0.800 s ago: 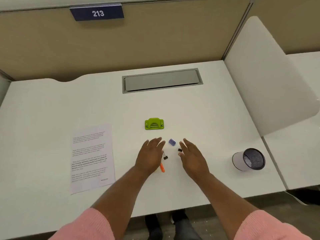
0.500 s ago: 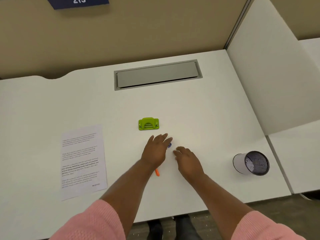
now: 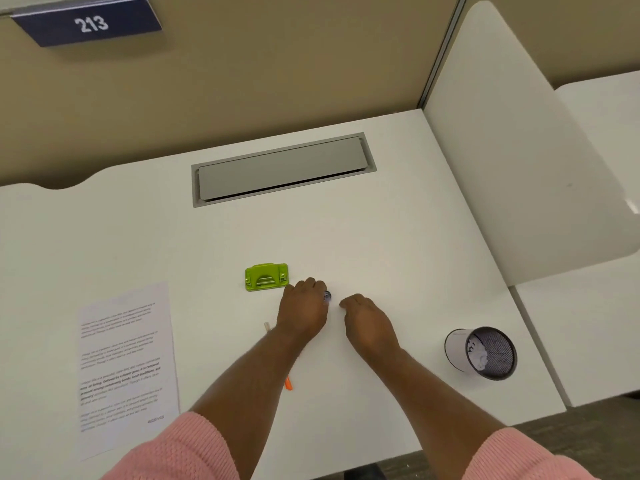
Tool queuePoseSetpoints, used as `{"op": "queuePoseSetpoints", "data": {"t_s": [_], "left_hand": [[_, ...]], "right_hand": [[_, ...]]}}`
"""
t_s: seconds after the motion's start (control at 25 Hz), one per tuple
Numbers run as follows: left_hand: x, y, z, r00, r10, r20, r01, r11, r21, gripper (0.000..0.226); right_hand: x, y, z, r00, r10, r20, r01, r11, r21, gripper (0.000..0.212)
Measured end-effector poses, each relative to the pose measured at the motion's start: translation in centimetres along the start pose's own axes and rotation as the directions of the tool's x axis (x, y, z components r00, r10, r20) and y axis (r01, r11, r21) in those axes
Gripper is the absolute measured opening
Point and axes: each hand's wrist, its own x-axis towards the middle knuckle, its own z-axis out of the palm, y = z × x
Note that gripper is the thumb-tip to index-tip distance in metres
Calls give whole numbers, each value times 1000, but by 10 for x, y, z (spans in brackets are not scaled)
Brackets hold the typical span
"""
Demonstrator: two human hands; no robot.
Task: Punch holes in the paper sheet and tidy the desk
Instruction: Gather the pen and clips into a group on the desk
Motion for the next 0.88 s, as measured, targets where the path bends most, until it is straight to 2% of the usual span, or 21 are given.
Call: {"op": "queuePoseSetpoints", "data": {"t_s": [0.2, 0.36, 0.48, 0.64, 0.72, 0.88], "left_hand": [[52, 51, -12, 984, -174, -21, 167, 967, -193, 25], [86, 102, -13, 984, -172, 48, 179, 945, -274, 20], [106, 131, -9, 984, -164, 67, 177, 937, -300, 24], [124, 163, -9, 987, -145, 64, 158, 933, -324, 18], [127, 172, -11, 992, -114, 59, 127, 932, -339, 14], [118, 169, -12, 994, -79, 72, 98, 940, -325, 36]], "right_hand": [[36, 39, -46, 974, 152, -165, -138, 986, 91, 41], [57, 71, -75, 951, 277, -138, -249, 950, 187, 47], [61, 90, -84, 963, 258, -82, -237, 951, 200, 53], [64, 113, -82, 976, 195, -98, -166, 954, 249, 27], [62, 120, -81, 977, 195, -85, -171, 957, 233, 34], [57, 123, -81, 975, 161, -150, -146, 983, 111, 52]]}}
